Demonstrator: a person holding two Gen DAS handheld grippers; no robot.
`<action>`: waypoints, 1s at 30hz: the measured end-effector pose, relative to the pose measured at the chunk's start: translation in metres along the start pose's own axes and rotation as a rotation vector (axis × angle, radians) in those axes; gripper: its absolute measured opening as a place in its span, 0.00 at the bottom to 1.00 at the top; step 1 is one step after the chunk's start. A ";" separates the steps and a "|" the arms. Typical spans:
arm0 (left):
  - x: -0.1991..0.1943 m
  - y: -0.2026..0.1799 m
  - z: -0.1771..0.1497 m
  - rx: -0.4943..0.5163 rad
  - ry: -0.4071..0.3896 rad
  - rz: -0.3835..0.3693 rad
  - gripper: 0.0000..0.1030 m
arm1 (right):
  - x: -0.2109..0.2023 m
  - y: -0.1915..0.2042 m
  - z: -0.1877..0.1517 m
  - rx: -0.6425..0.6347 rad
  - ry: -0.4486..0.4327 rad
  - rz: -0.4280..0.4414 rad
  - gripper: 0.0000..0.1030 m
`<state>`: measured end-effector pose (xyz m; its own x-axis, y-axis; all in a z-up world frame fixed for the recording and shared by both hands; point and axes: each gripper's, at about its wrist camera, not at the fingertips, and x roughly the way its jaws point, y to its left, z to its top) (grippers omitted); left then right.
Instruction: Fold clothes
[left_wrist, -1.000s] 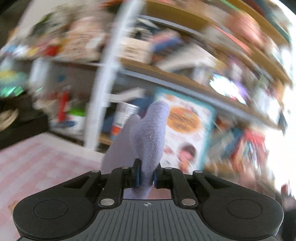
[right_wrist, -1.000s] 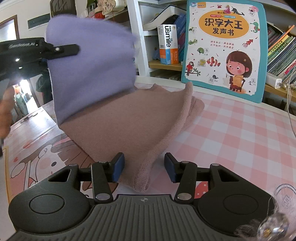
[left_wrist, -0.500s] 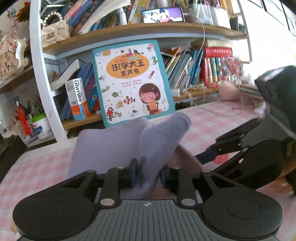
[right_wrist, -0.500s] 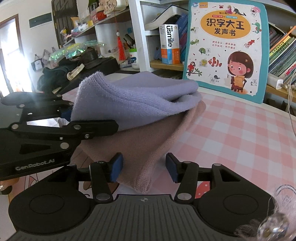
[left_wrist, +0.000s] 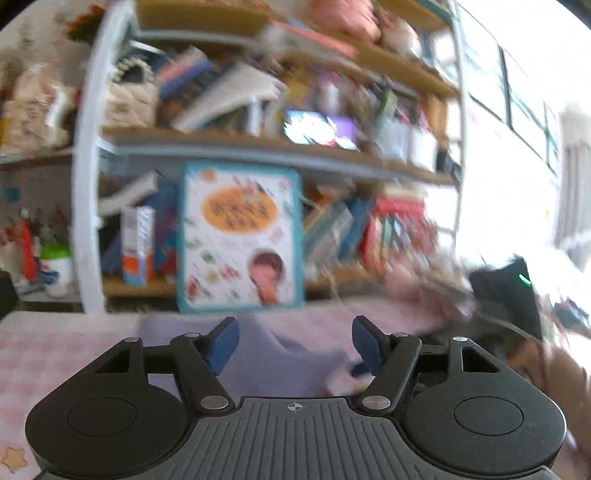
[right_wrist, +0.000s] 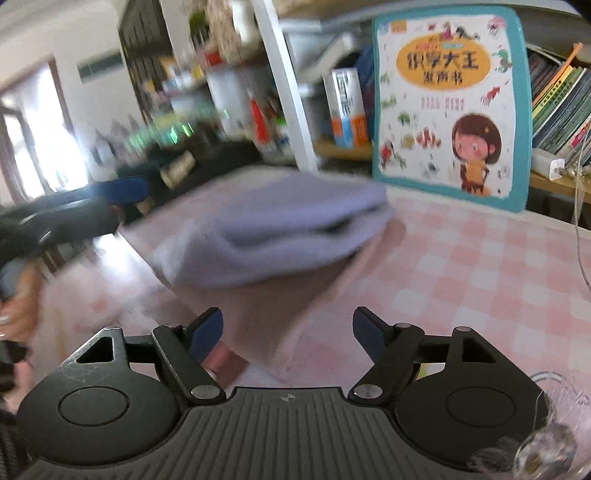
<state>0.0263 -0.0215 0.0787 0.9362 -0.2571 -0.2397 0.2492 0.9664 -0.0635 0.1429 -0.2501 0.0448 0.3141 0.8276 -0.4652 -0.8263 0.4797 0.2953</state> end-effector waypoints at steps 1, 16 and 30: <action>0.000 0.005 0.004 -0.015 -0.020 0.022 0.68 | -0.006 -0.001 0.002 0.003 -0.021 0.023 0.75; 0.045 -0.010 -0.067 0.124 0.272 0.072 0.68 | -0.006 -0.014 0.008 0.297 -0.124 0.136 0.61; 0.003 0.013 -0.033 0.057 0.050 0.045 0.68 | 0.025 0.004 -0.002 0.290 -0.069 0.017 0.10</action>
<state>0.0241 -0.0093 0.0453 0.9334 -0.2122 -0.2895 0.2227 0.9749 0.0034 0.1466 -0.2286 0.0328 0.3407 0.8494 -0.4030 -0.6669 0.5205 0.5332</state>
